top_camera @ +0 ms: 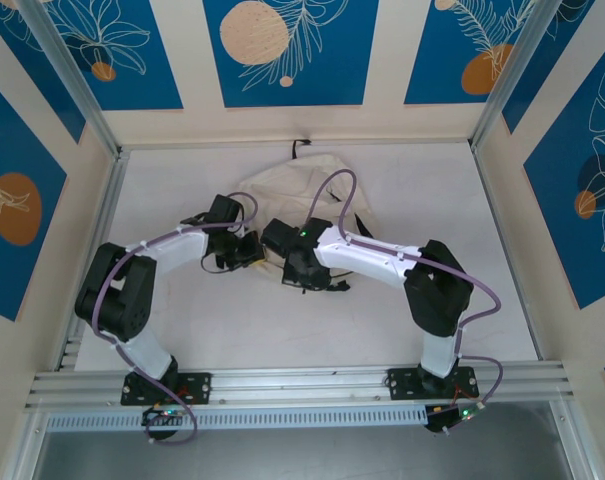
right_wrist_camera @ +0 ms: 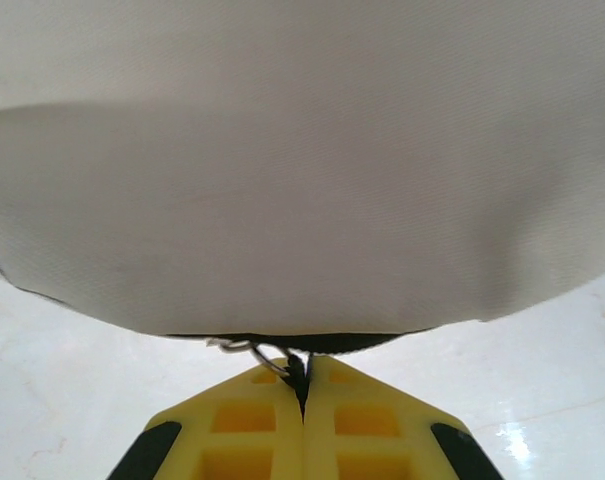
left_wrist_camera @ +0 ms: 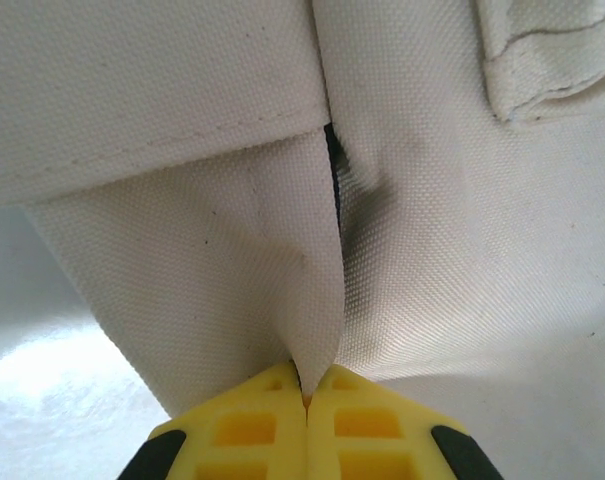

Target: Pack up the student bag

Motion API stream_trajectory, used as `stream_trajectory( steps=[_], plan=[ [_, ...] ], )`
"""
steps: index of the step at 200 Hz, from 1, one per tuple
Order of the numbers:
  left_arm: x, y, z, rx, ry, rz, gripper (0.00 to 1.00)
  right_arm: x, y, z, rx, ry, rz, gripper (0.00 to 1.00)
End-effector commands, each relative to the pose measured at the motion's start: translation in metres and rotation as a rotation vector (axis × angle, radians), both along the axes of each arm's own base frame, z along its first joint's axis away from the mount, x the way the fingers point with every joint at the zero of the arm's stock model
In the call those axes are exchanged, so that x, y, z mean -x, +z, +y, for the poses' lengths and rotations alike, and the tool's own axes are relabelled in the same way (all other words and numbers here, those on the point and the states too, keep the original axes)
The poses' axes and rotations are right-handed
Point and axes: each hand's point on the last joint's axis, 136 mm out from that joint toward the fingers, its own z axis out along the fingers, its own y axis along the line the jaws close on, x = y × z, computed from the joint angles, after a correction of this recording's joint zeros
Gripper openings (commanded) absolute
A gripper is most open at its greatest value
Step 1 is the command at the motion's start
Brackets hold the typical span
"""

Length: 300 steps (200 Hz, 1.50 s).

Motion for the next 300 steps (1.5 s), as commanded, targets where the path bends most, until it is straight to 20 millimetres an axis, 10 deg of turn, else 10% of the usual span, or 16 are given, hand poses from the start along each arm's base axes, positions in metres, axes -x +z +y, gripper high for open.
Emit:
stream_trajectory(
  steps=[1,56,106,189,244,300],
  plan=[
    [-0.025,0.018,0.032,-0.13,0.057,-0.116,0.0,0.008,0.025,-0.036,0.113,-0.034,-0.017,0.0],
    [-0.029,0.042,0.063,-0.202,0.12,-0.152,0.0,-0.006,0.048,0.039,-0.203,0.227,-0.066,0.0],
    [-0.007,0.067,0.085,-0.212,0.205,-0.142,0.42,-0.01,0.073,0.109,-0.467,0.419,-0.079,0.0],
    [0.012,0.082,0.042,0.209,0.288,-0.06,0.76,-0.019,0.077,0.134,-0.546,0.43,-0.065,0.0],
    [0.008,0.062,0.032,0.24,0.295,0.032,0.72,-0.012,0.069,0.128,-0.536,0.411,-0.039,0.0],
    [0.006,0.05,0.04,0.164,0.297,0.034,0.3,0.001,0.054,0.102,-0.414,0.369,0.02,0.0]
  ],
)
